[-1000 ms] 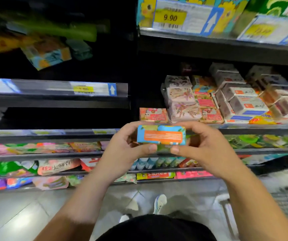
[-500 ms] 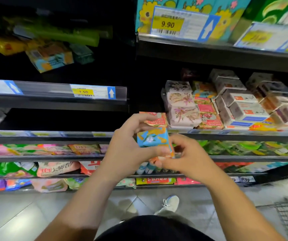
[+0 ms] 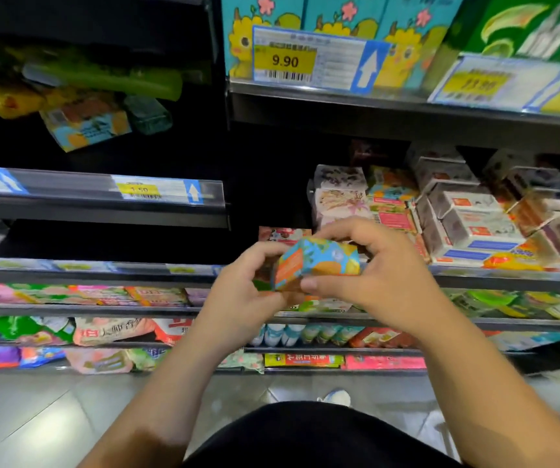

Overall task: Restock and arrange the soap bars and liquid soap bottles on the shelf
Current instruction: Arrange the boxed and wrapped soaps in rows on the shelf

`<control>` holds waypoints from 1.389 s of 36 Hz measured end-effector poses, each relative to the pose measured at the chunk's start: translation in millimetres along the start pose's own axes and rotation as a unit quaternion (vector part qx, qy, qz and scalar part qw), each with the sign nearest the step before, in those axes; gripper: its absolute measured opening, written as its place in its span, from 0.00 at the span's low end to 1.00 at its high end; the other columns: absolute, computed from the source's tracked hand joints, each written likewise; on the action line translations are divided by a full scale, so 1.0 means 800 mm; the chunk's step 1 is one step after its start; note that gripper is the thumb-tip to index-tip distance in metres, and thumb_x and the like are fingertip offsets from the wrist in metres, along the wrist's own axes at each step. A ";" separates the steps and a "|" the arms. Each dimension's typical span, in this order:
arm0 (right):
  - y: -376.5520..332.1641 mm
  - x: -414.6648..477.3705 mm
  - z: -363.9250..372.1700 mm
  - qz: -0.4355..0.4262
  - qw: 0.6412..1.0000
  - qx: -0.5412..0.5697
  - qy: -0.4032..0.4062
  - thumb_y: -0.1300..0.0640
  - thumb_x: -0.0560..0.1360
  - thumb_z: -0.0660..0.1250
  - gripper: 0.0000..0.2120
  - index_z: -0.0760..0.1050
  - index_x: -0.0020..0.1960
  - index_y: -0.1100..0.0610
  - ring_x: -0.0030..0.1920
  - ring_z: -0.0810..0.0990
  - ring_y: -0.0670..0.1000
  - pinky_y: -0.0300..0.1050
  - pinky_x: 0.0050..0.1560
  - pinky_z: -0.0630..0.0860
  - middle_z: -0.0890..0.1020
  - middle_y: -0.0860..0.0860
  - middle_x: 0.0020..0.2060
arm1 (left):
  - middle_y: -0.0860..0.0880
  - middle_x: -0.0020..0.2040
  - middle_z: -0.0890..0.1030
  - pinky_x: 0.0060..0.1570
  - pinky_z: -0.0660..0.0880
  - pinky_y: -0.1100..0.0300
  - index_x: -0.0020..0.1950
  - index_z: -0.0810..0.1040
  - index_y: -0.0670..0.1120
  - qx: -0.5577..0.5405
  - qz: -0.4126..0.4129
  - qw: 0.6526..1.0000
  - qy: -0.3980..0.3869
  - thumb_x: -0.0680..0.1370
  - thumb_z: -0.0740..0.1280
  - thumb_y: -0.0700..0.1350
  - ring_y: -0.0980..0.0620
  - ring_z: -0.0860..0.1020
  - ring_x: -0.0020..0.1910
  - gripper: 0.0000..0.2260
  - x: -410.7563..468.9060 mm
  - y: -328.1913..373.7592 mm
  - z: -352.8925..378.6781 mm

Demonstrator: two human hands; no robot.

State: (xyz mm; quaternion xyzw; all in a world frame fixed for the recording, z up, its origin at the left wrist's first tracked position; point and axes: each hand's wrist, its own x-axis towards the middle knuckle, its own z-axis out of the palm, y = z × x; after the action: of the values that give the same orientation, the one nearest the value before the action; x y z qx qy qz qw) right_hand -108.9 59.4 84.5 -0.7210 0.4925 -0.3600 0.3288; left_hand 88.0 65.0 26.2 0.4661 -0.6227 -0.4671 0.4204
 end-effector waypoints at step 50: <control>0.073 0.105 -0.021 -0.021 0.930 -0.366 -0.012 0.44 0.73 0.73 0.28 0.71 0.70 0.47 0.63 0.71 0.58 0.52 0.62 0.68 0.77 0.53 0.61 | 0.44 0.76 0.68 0.69 0.69 0.50 0.76 0.68 0.43 0.456 0.032 0.889 -0.008 0.78 0.65 0.56 0.40 0.70 0.72 0.29 0.059 -0.069 0.005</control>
State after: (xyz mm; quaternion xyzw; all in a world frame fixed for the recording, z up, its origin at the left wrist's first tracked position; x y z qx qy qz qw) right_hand -129.3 -39.8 61.3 -0.8055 0.5710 -0.1534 0.0406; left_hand 84.2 12.7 -24.0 0.5828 -0.7849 -0.1220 0.1713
